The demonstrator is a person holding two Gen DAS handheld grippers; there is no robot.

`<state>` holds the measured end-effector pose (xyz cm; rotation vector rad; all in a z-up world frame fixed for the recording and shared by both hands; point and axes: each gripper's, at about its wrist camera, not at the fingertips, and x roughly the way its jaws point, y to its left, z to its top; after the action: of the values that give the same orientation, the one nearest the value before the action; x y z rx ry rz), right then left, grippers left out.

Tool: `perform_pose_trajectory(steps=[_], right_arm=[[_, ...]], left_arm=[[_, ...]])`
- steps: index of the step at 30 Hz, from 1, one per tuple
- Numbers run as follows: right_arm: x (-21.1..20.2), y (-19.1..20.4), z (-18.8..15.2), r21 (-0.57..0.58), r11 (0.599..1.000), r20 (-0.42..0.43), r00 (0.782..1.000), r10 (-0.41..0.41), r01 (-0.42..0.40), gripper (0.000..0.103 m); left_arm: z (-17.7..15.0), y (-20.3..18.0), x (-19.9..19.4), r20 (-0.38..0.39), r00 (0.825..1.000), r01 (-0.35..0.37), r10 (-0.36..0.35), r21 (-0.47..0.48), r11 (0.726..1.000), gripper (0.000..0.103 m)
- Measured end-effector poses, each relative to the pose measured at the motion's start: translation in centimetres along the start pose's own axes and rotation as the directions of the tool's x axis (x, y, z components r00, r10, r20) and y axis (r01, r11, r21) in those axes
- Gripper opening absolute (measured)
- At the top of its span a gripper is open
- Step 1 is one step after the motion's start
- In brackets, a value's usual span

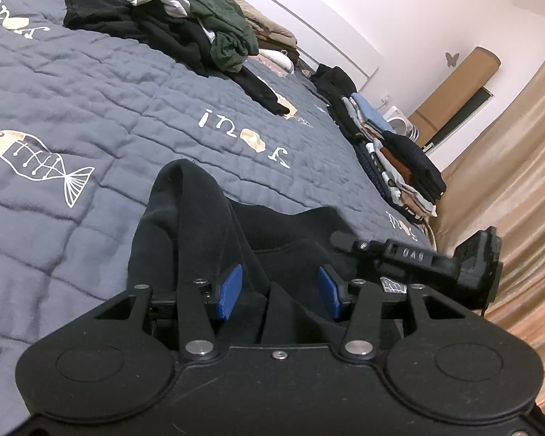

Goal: Fold clothes

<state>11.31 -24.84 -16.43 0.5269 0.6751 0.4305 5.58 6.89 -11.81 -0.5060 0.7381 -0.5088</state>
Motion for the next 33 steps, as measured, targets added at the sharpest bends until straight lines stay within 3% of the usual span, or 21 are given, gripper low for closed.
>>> perform_pose_trajectory(steps=[2,5,13,14,16,18,22,26,28,33], right_arm=[[-1.2,0.2,0.5,-0.009,1.000,0.065,0.998,0.008,-0.007,0.013],[-1.8,0.5,0.6,-0.063,0.997,0.124,0.991,-0.044,0.052,0.007],[-3.3,-0.3,1.6,-0.042,0.992,0.049,0.992,-0.115,0.118,0.014],[-4.4,1.0,2.0,-0.079,0.992,0.046,0.994,-0.100,0.103,0.017],[-6.2,4.0,1.9,-0.155,0.986,0.022,0.998,-0.062,0.065,0.047],[-7.9,7.8,0.8,-0.275,0.961,0.000,1.000,-0.022,0.021,0.059],[-10.0,15.1,-3.6,-0.516,0.855,-0.058,0.998,0.015,-0.043,0.073],[-9.7,20.1,-9.3,-0.739,0.671,-0.105,0.994,-0.019,-0.065,0.075],[-8.6,21.4,-11.7,-0.825,0.564,-0.096,0.993,-0.071,-0.040,0.077],[-5.6,21.6,-14.8,-0.916,0.402,-0.063,0.983,-0.174,0.013,0.077]], left_arm=[[0.1,0.0,-0.1,0.004,1.000,0.002,-0.002,0.001,1.000,0.047],[0.3,0.0,-0.4,0.015,1.000,-0.001,0.001,0.000,1.000,0.047],[1.3,0.5,-1.4,0.041,0.999,-0.013,0.013,-0.004,1.000,0.049],[1.5,0.6,-1.7,0.047,0.999,-0.013,0.013,-0.008,1.000,0.050],[2.0,0.9,-2.3,0.067,0.998,-0.016,0.017,-0.025,1.000,0.051],[2.3,1.1,-2.9,0.082,0.997,-0.014,0.016,-0.034,0.999,0.052],[2.5,1.6,-3.7,0.092,0.996,-0.010,0.015,-0.052,0.999,0.053],[2.4,1.8,-4.3,0.098,0.995,-0.008,0.014,-0.062,0.998,0.053],[2.4,1.9,-4.6,0.103,0.995,-0.006,0.012,-0.065,0.998,0.056],[2.4,2.1,-5.2,0.110,0.994,-0.010,0.016,-0.060,0.998,0.056]])
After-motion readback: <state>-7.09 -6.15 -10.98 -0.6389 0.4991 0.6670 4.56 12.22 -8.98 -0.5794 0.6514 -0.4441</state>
